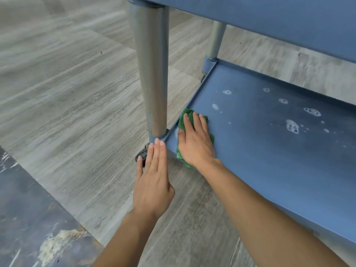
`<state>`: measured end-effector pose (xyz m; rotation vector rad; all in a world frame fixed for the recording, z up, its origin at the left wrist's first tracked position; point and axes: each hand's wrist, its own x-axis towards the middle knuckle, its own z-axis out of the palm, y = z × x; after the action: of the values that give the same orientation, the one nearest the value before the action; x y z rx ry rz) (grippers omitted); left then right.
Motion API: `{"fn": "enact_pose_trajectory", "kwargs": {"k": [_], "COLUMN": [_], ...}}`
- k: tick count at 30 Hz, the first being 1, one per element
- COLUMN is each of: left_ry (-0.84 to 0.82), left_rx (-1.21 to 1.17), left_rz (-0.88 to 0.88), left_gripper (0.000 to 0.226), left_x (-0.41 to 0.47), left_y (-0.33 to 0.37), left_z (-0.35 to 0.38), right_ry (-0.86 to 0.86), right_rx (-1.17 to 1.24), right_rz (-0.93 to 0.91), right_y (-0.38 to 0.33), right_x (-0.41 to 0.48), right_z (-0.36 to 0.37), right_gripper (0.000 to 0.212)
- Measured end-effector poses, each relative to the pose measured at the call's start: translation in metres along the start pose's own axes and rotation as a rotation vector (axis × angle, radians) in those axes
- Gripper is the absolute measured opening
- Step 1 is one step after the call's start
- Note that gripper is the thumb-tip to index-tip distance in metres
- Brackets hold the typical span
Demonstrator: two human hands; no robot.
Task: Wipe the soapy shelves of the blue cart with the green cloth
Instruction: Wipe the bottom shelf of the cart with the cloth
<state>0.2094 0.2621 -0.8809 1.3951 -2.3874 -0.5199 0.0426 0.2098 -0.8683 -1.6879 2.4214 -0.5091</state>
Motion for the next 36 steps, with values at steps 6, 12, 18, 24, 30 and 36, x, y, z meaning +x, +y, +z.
{"fn": "enact_pose_trajectory", "kwargs": {"k": [6, 12, 18, 24, 30, 36], "left_ry": [0.225, 0.233, 0.018, -0.129, -0.268, -0.366], "left_rx": [-0.313, -0.281, -0.011, 0.101, 0.24, 0.283], "left_rz": [-0.221, -0.155, 0.007, 0.169, 0.241, 0.237], "left_gripper": [0.087, 0.079, 0.074, 0.061, 0.076, 0.077], "left_x": [0.002, -0.01, -0.023, -0.018, -0.005, 0.006], "left_y": [-0.001, 0.006, 0.033, 0.096, 0.161, 0.212], "left_z": [-0.02, -0.025, -0.002, 0.034, 0.061, 0.077], "right_ry": [0.083, 0.02, -0.042, -0.036, 0.007, 0.019], "right_rx": [0.142, 0.007, -0.107, -0.098, -0.188, -0.286], "right_rz": [0.21, 0.137, -0.021, -0.021, 0.143, 0.439], "right_y": [-0.06, -0.05, 0.018, 0.15, 0.29, 0.431], "right_x": [-0.005, -0.01, -0.012, -0.048, -0.115, -0.208], "right_z": [0.011, 0.012, -0.007, -0.056, -0.121, -0.189], "right_gripper": [0.071, 0.068, 0.066, 0.054, 0.052, 0.053]}}
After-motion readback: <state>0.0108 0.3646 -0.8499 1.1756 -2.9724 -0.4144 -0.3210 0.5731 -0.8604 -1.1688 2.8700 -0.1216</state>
